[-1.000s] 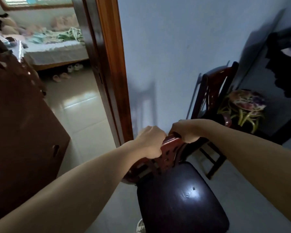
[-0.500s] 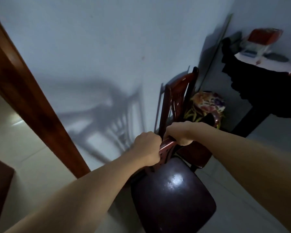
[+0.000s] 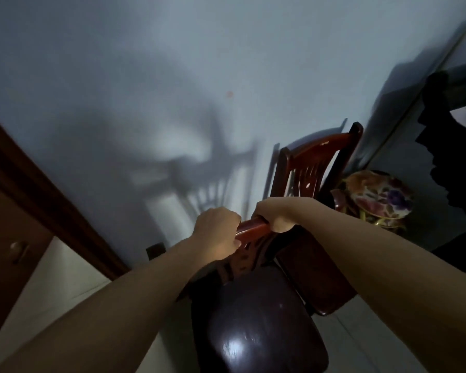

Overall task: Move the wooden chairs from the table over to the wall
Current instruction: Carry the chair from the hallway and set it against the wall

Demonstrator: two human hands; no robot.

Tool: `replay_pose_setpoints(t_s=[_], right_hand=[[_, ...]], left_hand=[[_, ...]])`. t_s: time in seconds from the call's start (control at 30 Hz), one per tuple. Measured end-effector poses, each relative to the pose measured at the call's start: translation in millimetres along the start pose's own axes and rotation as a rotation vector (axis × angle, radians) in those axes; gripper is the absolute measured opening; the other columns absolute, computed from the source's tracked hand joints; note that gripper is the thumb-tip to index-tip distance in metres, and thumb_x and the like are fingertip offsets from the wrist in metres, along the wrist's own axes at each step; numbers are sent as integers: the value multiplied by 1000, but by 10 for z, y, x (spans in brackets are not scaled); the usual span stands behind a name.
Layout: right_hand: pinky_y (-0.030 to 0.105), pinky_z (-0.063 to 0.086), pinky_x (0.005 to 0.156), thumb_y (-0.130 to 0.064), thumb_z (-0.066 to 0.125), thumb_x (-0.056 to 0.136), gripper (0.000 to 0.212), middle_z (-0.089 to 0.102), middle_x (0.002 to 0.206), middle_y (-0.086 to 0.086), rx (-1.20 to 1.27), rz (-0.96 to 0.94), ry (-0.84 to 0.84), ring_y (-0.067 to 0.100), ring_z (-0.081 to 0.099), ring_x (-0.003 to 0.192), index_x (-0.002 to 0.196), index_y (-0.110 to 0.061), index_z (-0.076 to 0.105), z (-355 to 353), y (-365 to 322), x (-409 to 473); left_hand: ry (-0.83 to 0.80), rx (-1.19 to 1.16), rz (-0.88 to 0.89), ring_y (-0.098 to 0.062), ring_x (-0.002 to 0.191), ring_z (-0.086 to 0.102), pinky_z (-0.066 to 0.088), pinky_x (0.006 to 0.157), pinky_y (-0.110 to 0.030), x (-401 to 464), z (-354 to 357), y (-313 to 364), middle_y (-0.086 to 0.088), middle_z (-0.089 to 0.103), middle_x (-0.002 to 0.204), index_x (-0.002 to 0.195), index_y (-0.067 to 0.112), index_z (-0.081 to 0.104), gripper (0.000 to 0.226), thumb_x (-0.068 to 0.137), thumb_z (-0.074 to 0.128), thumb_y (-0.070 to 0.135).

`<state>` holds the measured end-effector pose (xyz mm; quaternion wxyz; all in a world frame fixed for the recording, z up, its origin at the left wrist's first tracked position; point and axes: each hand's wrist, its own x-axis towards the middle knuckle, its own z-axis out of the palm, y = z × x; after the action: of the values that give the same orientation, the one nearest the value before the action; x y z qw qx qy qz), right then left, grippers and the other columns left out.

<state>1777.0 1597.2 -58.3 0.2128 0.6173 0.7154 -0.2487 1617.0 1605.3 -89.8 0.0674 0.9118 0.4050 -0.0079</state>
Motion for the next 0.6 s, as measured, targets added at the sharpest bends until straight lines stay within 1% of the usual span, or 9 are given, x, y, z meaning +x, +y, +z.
replay_pose_setpoints(t_s=[0.17,0.3,0.37,0.47,0.53,0.6], right_hand=[[33,51,73,1,52,83,39,66,102,8,14,-27,68,24,62,86,117,-15,63,-135,145,334],[34,44,68,-2,52,83,41,65,105,6,-11,-24,125,23,57,83,119,-19,63,-244,167,626],[35,41,67,-3,53,82,36,63,102,5,-46,-4,192,25,57,85,112,-20,63,-266,171,752],[35,40,67,-10,62,81,23,60,94,3,-81,32,366,26,60,89,103,-17,60,-227,181,968],[36,42,73,-19,68,79,29,63,99,4,-83,71,451,27,61,94,105,-14,56,-189,197,1133],[39,42,87,-28,71,79,40,63,109,7,-93,102,491,28,59,103,111,-13,53,-153,220,1303]], left_hand=[[33,19,-91,-25,90,60,35,66,-30,224,115,-227,-3,64,98,105,18,58,36,83,59,46],[-6,-15,-144,-27,94,61,37,68,-32,427,179,-449,-7,65,104,111,16,55,41,84,59,47],[-5,-7,-162,-28,98,60,37,70,-32,526,216,-533,-8,64,108,116,15,52,43,85,59,45],[-6,7,-206,-27,99,61,39,71,-31,672,264,-663,-8,63,110,119,15,50,44,86,60,42],[-24,11,-225,-27,99,62,43,73,-32,797,285,-768,-8,64,109,118,14,50,43,87,59,42],[-50,8,-250,-28,100,63,48,78,-34,899,311,-880,-8,65,109,119,14,50,43,87,59,41]])
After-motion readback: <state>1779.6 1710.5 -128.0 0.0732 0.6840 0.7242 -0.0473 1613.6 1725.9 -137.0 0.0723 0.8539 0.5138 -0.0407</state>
